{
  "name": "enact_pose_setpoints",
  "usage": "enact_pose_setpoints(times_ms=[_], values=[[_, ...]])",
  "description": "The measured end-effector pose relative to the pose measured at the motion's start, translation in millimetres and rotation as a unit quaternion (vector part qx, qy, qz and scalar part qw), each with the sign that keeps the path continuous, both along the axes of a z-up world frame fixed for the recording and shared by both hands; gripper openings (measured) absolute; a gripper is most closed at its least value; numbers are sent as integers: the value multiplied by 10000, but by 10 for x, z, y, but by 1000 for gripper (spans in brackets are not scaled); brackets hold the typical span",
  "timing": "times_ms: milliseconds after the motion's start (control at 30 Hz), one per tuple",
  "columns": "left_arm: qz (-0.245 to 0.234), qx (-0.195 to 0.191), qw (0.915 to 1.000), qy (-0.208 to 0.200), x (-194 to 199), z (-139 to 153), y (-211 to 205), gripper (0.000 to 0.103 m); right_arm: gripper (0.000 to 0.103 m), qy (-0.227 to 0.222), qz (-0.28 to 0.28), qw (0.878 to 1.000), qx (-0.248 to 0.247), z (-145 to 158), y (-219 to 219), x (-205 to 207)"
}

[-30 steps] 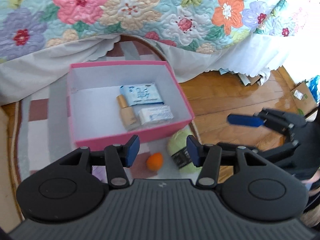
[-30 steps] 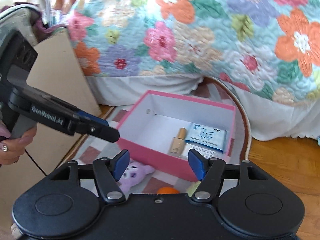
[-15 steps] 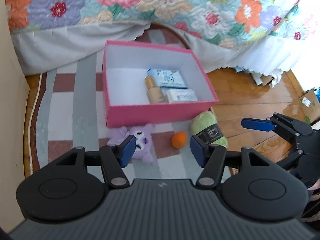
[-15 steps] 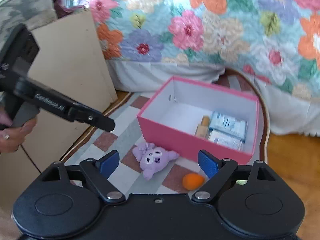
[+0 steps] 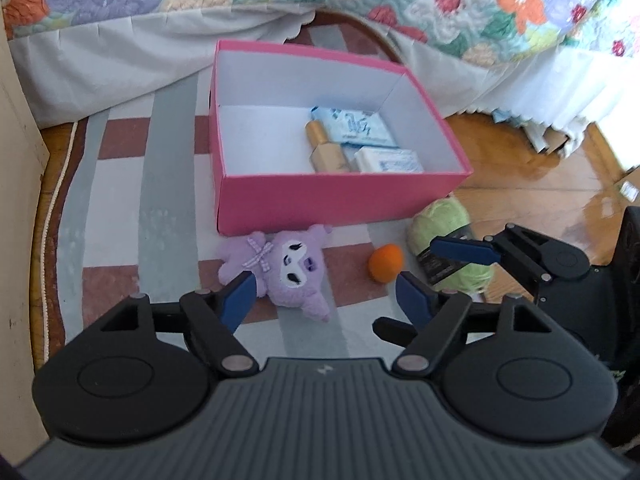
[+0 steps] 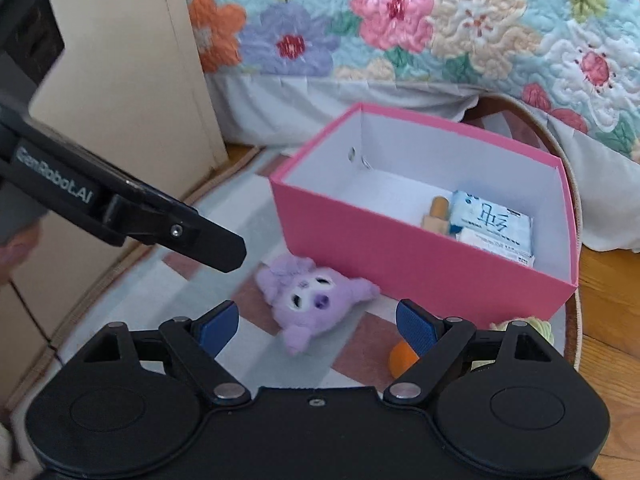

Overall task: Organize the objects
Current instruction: 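Withdraw the left tool and lower it toward the purple plush toy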

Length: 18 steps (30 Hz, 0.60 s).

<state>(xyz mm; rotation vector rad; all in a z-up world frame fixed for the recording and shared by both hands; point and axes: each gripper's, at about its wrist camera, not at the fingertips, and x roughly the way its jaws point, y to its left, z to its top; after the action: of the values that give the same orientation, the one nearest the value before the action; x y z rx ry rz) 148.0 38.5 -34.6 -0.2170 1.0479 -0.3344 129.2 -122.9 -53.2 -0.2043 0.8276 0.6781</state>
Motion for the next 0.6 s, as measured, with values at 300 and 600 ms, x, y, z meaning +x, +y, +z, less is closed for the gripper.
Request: enact_pose_setpoints(times_ms=[300,600], values=[[89,41,9997,220,286,-455,51,81,89,369,335,9986,-180,-337,170,133],[358,16,9987,367,579,-862,163,81,89,659,387,9970,156,-701,296,328]])
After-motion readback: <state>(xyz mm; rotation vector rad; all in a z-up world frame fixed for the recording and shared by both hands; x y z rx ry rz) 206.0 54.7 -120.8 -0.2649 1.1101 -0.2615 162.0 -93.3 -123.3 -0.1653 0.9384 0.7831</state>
